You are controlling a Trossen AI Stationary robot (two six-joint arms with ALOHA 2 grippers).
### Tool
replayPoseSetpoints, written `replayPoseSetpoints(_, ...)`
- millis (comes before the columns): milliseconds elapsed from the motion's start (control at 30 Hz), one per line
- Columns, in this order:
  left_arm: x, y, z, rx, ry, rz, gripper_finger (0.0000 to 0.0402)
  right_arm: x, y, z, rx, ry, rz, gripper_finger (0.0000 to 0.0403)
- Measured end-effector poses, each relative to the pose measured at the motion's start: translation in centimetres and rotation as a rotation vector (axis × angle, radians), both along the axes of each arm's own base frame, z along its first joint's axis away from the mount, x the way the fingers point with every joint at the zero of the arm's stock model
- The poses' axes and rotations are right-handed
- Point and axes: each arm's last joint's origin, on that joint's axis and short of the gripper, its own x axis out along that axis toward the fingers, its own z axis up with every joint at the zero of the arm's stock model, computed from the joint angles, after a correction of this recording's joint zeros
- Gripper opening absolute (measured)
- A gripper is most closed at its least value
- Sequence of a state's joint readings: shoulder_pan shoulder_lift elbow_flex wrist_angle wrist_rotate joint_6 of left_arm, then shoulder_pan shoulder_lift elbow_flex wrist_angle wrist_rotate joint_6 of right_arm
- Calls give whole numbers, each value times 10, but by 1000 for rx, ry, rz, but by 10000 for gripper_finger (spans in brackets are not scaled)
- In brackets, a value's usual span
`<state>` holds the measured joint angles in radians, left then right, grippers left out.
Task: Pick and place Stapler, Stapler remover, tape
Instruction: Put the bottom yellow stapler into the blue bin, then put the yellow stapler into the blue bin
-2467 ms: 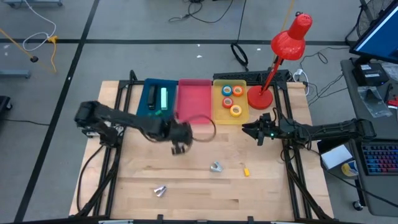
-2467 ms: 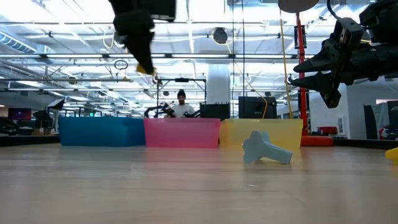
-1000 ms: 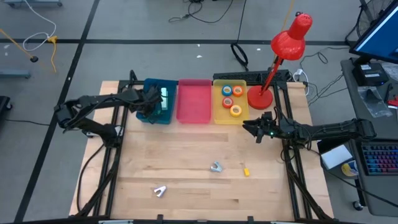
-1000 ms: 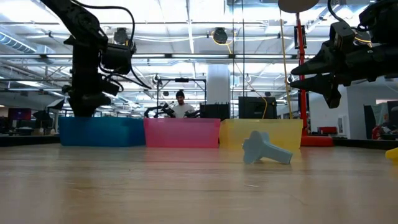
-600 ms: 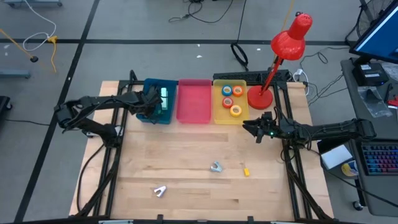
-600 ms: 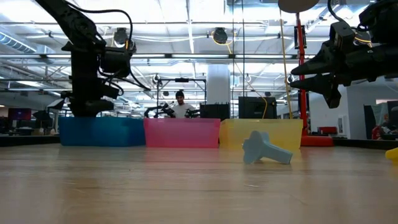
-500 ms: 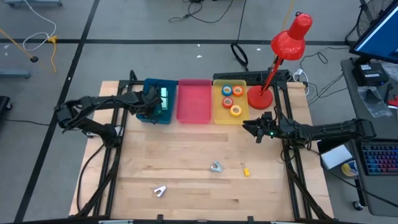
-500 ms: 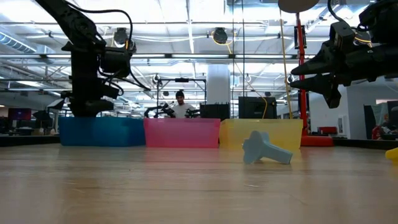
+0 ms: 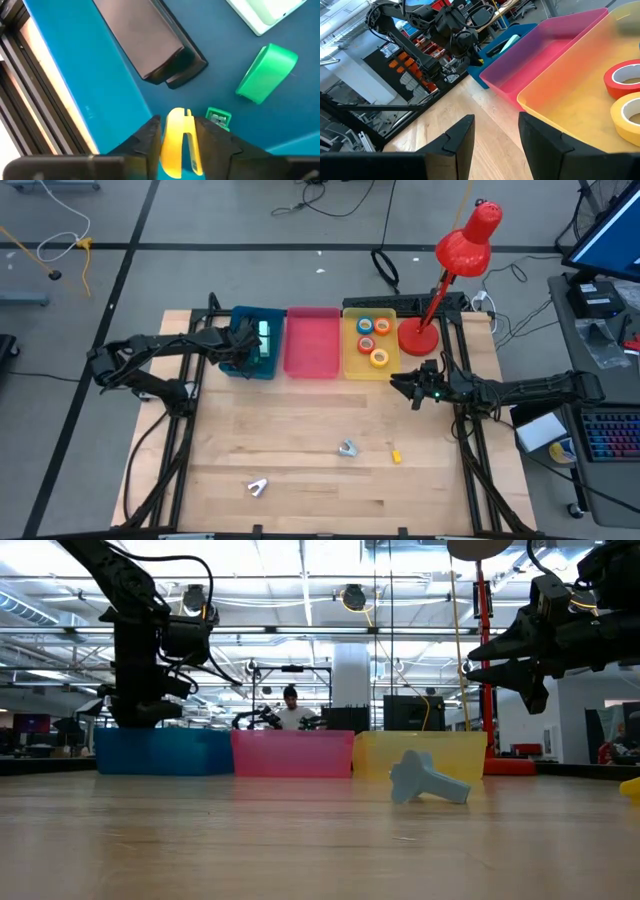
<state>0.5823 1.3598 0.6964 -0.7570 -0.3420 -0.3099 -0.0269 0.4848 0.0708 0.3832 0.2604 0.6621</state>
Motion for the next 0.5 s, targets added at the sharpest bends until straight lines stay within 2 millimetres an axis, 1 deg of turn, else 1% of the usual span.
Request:
replayPoseSetpoints(167,0,0,0,-2,0,0,178,0,0,0,7,-2,-1,144)
replayPoseSetpoints(267,0,-1,0,-21,-11,-7,206,0,0,0,7,-2,0,144)
replayPoseSetpoints(400,0,-1,1,-33,3,-8,227,0,0,0,7,-2,0,144)
replayPoseSetpoints(500,0,-1,7,-46,19,2,229,0,0,0,7,-2,0,144)
